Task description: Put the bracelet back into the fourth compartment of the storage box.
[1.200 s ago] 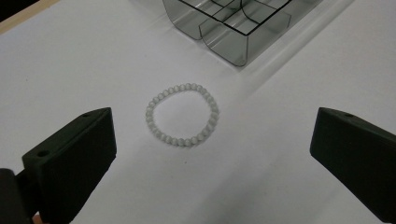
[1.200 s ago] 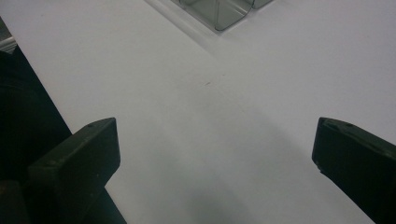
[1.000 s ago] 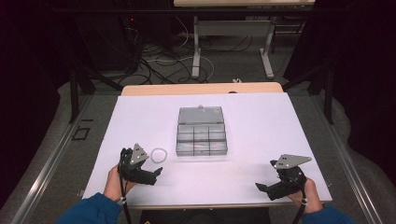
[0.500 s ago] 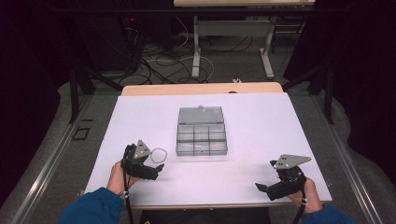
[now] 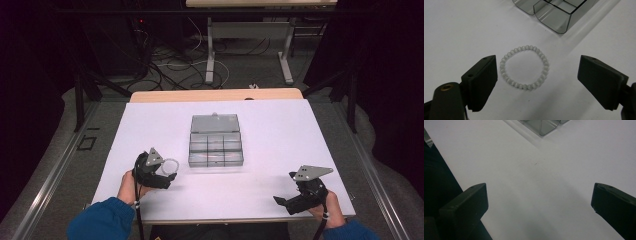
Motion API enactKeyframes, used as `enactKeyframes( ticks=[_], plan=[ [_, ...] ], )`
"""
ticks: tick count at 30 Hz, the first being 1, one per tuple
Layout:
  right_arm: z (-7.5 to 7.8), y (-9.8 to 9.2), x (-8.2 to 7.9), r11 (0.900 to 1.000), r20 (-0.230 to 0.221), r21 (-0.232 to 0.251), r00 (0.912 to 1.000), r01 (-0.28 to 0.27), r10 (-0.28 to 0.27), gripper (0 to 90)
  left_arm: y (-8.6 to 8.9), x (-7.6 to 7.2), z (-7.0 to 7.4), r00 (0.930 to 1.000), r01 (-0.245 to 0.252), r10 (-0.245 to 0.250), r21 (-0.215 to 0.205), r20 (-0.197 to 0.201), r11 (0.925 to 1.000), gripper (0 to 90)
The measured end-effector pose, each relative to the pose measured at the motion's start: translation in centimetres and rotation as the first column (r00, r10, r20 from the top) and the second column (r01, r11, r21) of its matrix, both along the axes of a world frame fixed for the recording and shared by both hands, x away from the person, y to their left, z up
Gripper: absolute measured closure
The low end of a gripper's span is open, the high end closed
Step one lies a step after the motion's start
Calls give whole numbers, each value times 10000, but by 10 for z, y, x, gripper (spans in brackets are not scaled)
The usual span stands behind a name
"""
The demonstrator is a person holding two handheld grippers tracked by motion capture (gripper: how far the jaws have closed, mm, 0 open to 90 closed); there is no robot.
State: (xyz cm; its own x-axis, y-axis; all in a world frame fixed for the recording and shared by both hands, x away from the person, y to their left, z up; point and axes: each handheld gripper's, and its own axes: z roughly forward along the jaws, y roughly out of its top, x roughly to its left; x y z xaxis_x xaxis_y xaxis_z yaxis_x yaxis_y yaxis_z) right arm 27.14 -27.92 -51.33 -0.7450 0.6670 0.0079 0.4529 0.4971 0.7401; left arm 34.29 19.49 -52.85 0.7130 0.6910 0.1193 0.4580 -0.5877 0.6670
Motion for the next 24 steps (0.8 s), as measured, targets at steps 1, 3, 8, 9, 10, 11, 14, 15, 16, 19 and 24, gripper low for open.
enactKeyframes(
  ticks=[1, 3, 8, 9, 10, 11, 14, 15, 16, 19, 24],
  plan=[
    [0, 0, 0, 10000, -21, -9, 10000, -11, 11, 6, 0, 0, 0, 10000, 0, 0, 0, 0, 10000, 182],
    [0, 0, 0, 10000, 0, 4, 10000, -4, 4, 6, -2, 1, -2, 9998, -43, 41, -136, -190, 9999, 206],
    [0, 0, 0, 10000, -51, -7, 10000, -26, 26, 6, -2, 4, -3, 9997, -8, 6, -67, -247, 10000, 269],
    [0, 0, 0, 10000, -29, -9, 10000, -25, 25, 6, -2, 5, -4, 9994, 41, -42, -19, -351, 10000, 287],
    [0, 0, 0, 10000, -11, -2, 10000, -16, 16, 6, -2, 6, -5, 9993, 76, -78, -69, -354, 9999, 310],
    [0, 0, 0, 10000, -37, 7, 10000, -26, 26, 6, -2, 6, -5, 9993, 76, -78, -69, -354, 9999, 331],
    [0, 0, 0, 10000, -29, -7, 10000, -28, 28, 6, -4, 8, -7, 9980, 278, -276, 27, -566, 9996, 397],
    [0, 0, 0, 10000, -29, -7, 10000, -28, 28, 6, -4, 8, -7, 9980, 278, -276, 27, -566, 9996, 410],
    [0, 0, 0, 10000, -7, 2, 10000, -13, 13, 6, -4, 9, -8, 9975, 347, -342, 81, -613, 9994, 425],
    [0, 0, 0, 10000, -37, -34, 10000, -19, 19, 6, -5, 10, -9, 9965, 377, -367, 112, -752, 9992, 479],
    [0, 0, 0, 10000, -65, -25, 10000, -40, 40, 6, -7, 13, -12, 9935, 528, -507, 177, -1020, 9984, 571]
  ],
)
